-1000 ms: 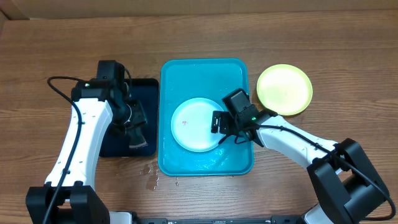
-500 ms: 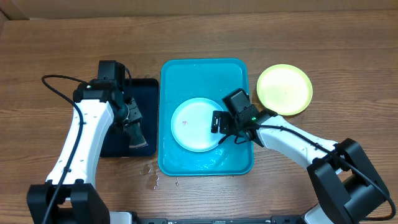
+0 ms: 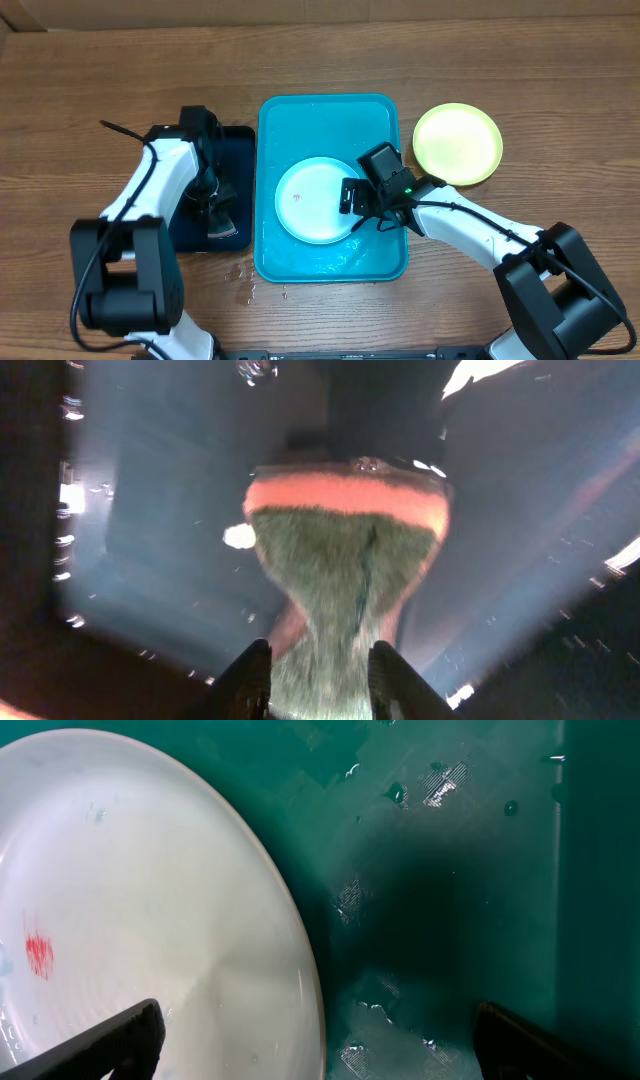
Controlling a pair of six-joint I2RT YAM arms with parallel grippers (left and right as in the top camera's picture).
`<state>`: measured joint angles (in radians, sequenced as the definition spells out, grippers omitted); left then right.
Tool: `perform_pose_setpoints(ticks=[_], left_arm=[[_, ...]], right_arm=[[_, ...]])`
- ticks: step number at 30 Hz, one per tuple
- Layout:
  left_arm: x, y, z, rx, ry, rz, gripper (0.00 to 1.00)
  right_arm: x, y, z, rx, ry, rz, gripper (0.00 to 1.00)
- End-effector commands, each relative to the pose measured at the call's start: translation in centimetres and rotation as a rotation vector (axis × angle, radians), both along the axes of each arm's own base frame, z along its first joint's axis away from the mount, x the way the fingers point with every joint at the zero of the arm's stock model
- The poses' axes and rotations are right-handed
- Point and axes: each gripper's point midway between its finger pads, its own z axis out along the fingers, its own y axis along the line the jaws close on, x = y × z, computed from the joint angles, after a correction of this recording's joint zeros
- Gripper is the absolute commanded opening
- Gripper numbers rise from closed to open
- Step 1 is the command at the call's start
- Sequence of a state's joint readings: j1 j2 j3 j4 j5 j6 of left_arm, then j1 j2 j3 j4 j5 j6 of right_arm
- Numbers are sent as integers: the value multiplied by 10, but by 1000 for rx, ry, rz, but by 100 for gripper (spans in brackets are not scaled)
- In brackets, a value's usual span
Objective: Clean dirty plates on tray and stack at the side
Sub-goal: 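Reach the left gripper to the black tray and grasp the sponge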
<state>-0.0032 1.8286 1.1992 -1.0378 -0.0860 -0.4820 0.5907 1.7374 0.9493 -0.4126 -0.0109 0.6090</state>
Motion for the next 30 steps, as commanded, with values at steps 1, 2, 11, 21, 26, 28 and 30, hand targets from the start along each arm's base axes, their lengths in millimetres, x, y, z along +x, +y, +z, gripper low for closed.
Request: perform_pose_setpoints(ticks=[1,2,11,21,26,28,30], left_arm=[[-6,-11,-22,-56,63,15,19],[-6,-15,-27,-79,75,2,15],[-2,-14,-22,-89,82,-11,4],[52,16,30,51,-172,-58,4],[52,21,20,80,-162,-99,4],[51,21,14,78,-155,-124,4],[48,21,9,77,-147,-124,4]], right_arm=[[1,1,6,5,-21,0,100],[1,1,7,5,-21,0,100],[1,1,6,4,-21,0,100],[2,2,7,6,-23,0,100],[2,2,7,6,-23,0,100],[2,2,7,6,-23,0,100],[2,2,7,6,-23,0,100]])
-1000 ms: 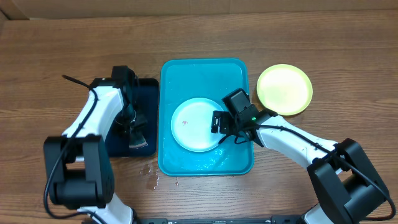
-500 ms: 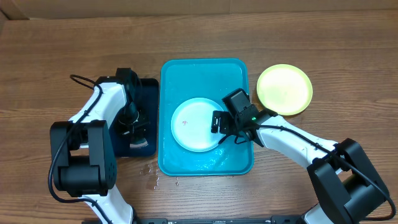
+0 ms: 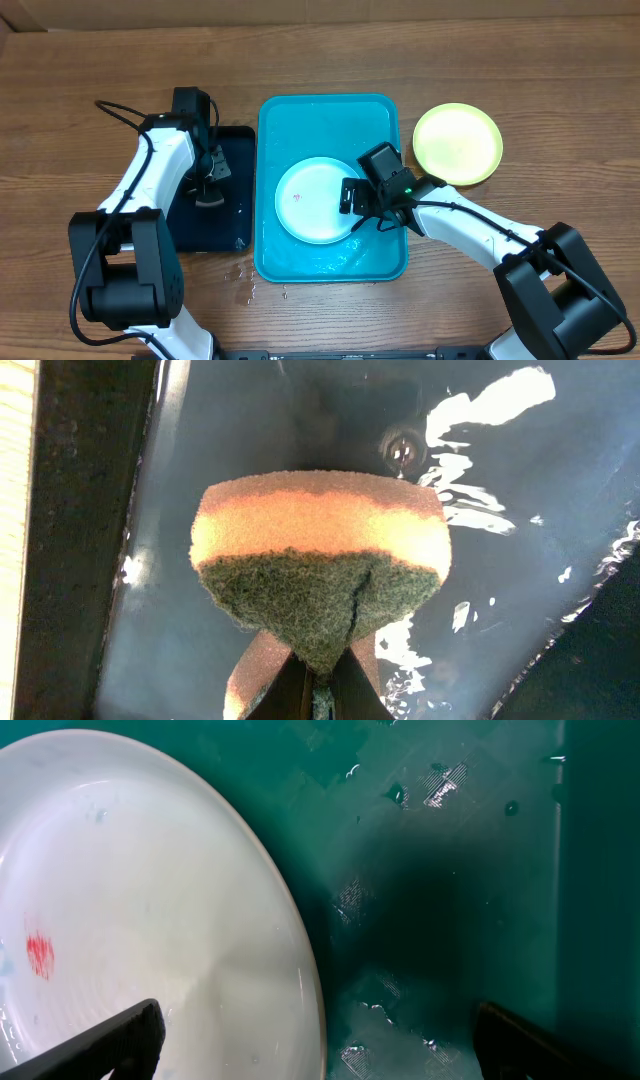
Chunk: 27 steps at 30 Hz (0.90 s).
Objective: Clean dirty plates on tray and stack at the side
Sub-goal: 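Reach the left gripper to the black tray and grasp the sponge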
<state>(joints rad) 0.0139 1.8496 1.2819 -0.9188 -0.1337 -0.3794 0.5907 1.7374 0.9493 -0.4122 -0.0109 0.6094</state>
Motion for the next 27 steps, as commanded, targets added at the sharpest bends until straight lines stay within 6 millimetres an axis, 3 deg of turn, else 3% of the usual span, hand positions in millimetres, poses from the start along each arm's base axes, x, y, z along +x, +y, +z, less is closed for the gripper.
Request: perform_pose_setpoints(ticks=[1,3,6,10,11,12,14,19,27], left_arm=[[-8,7,-7,33,26,-36,4],[-10,7,-8,33,31,-36,8],[-8,7,-7,33,27,-36,34],[-8,7,-6,33,27,-35,46],[-8,7,-6,33,27,-35,39],[-9,7,-6,33,31,-36,23],[-11,7,-6,33,42,-57,13],[-11,6,-6,30,45,-62,22],[-20,5,-15,25,71,-62,28]], right_arm=[[2,2,7,6,-24,0,100],[2,2,7,6,-24,0,100],[2,2,7,6,-24,0,100],[2,2,7,6,-23,0,100],[2,2,7,6,-23,0,100],[2,2,7,6,-24,0,100],[2,2,7,6,-24,0,100],[2,2,7,6,-24,0,99],[2,2,7,6,-24,0,99]])
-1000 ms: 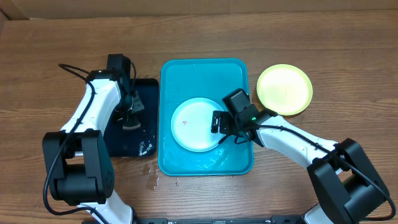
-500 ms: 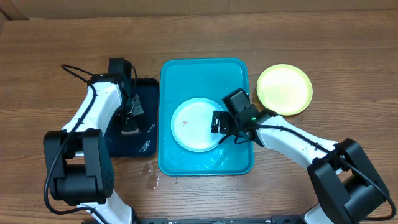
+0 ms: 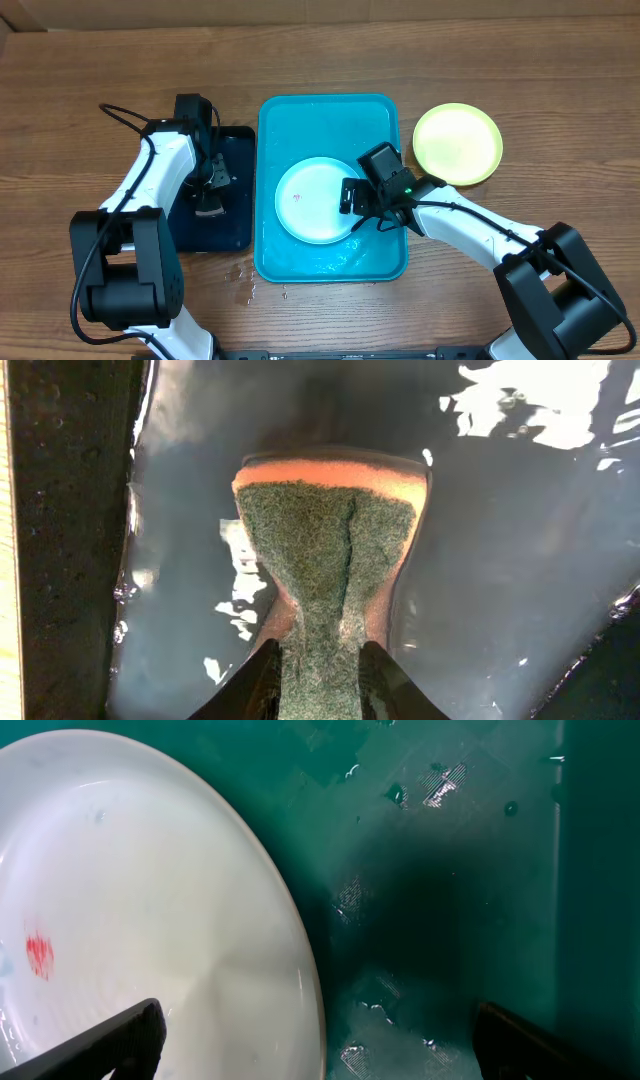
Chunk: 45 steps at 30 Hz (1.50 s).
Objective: Clean dirty plates on tray and stack at the side
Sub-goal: 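Reach the left gripper to the black tray and grasp the sponge, then lift the sponge and carry it right onto the white plate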
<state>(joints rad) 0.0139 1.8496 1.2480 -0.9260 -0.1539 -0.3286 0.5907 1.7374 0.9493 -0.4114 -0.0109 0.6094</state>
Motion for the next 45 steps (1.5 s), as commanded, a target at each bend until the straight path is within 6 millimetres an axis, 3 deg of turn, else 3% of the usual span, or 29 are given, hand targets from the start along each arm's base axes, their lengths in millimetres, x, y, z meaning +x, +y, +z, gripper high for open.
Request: perform_pose_setpoints(ticks=[1,7,11,20,27,33,35,38,39,40,41,45], left_arm=[[-8,2,-8,2,25,-13,28],[-17,0,-27,-6,27,-14,26],[-17,-1,-34,-16,13,-14,4],[8,-2,3,-20,-21,-78,4],[10,-5,-7,-34,-41,-110,4],[3,-5,-24,-34,-45,-113,13],[3,-5,-26,-34,-46,-112,34],[5,-5,-26,-33,-54,-112,41],[5,-5,-26,-33,-55,-112,38],[5,-5,-25,-33,-53,-112,25],[4,-5,-25,-33,-51,-112,20],[0,-5,-26,-33,-36,-111,12]], right_arm=[[2,2,7,6,-23,0,99],[2,1,7,5,-23,0,99],[2,1,7,5,-23,0,99],[1,2,7,8,-21,1,99],[1,2,7,8,-20,2,99],[1,2,7,8,-21,2,99],[2,2,7,8,-21,1,99],[1,2,7,8,-21,2,100],[2,2,7,8,-21,2,99],[2,2,7,8,-21,2,100],[1,2,7,7,-21,1,100],[1,2,7,8,-21,1,100]])
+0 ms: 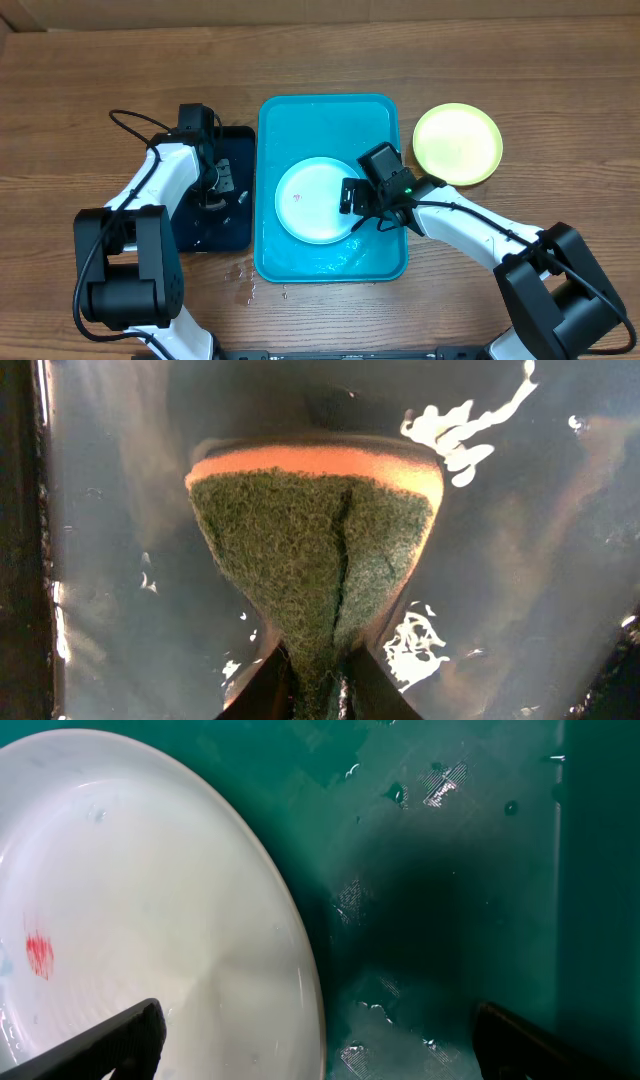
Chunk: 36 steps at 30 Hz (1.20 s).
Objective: Clean dirty plates on tray and stack at the side
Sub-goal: 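Lift the sponge and carry it right onto the white plate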
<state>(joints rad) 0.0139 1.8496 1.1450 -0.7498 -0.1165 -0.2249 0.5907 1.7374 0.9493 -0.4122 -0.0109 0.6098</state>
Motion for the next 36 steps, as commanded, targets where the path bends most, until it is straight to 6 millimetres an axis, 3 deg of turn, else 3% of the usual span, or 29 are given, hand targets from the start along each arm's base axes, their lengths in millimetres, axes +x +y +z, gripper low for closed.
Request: perform_pose_setpoints(ticks=[1,2,8,15,25,27,29,30,36], left_arm=[[-8,2,-3,-1,26,-6,8],[-8,2,-3,0,27,-6,4],[-3,1,2,-6,14,-7,4],[14,-2,37,-21,-15,-36,4],[1,-3,13,-27,1,-35,4],[-1,-3,8,-27,3,-35,14],[0,-3,8,-27,0,-35,33],[0,-3,9,-27,-3,-35,36],[6,-3,10,-26,-26,-31,30]], right_arm=[[2,2,7,8,-22,2,100],[2,2,7,8,-22,2,99],[2,2,7,8,-22,2,98],[2,2,7,8,-22,2,98],[2,2,7,8,-23,2,97],[2,2,7,8,-22,2,97],[2,2,7,8,-23,2,97],[2,2,7,8,-23,2,97],[2,2,7,8,-23,2,97]])
